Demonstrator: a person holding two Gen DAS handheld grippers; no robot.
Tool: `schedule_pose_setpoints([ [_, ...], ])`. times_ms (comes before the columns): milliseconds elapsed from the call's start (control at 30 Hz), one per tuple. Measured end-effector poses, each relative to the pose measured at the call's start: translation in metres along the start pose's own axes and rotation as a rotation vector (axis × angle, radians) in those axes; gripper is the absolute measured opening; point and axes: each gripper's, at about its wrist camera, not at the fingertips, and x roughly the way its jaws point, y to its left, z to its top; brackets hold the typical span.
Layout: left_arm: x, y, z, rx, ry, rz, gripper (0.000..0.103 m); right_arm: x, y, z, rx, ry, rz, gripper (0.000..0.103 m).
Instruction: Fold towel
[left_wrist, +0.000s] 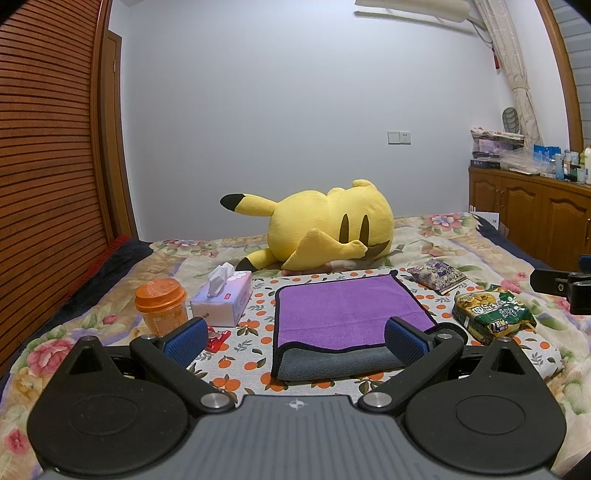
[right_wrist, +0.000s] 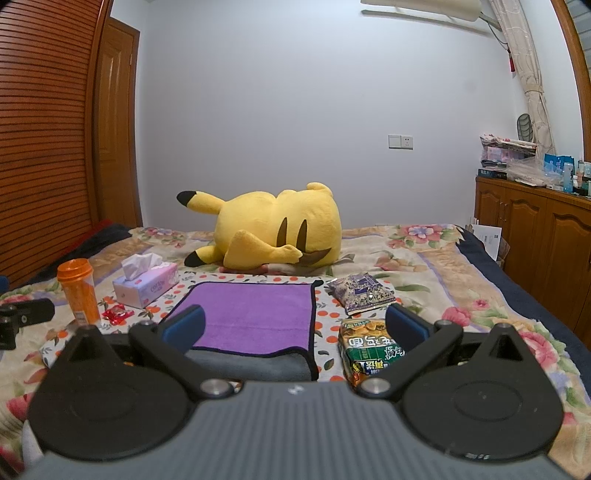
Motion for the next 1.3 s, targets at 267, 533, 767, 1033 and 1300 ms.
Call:
schedule_pose_setpoints([
  [267, 0.0000, -0.0001, -0.0001, 0.001, 0.000, 0.000, 0.103, -0.0006, -0.0023, 0.0026, 0.001, 0.002, -0.001, 0.103],
  [533, -0.0001, -0.0003, 0.0000, 0.002, -0.001, 0.000, 0.103, 0.0013, -0.0013, 0.0001, 0.004, 0.004, -0.001, 0.103],
  [767, -0.0001, -0.0003, 0.0000, 0.002, 0.000, 0.000, 0.103, 0.0018, -0.0014, -0.0004, 0.004, 0.005, -0.001, 0.103],
  [1033, -0.0001, -0.0006, -0.0001, 0.003, 0.001, 0.000, 0.103, 0.0022, -0.0014, -0.0005, 0.005, 0.006, -0.001, 0.103],
  [1300, 0.0022, -0.0022, -0.0053, 0.006, 0.011, -0.003, 0.103, 0.0027, -0.0012, 0.0001, 0.004, 0.007, -0.001, 0.103],
])
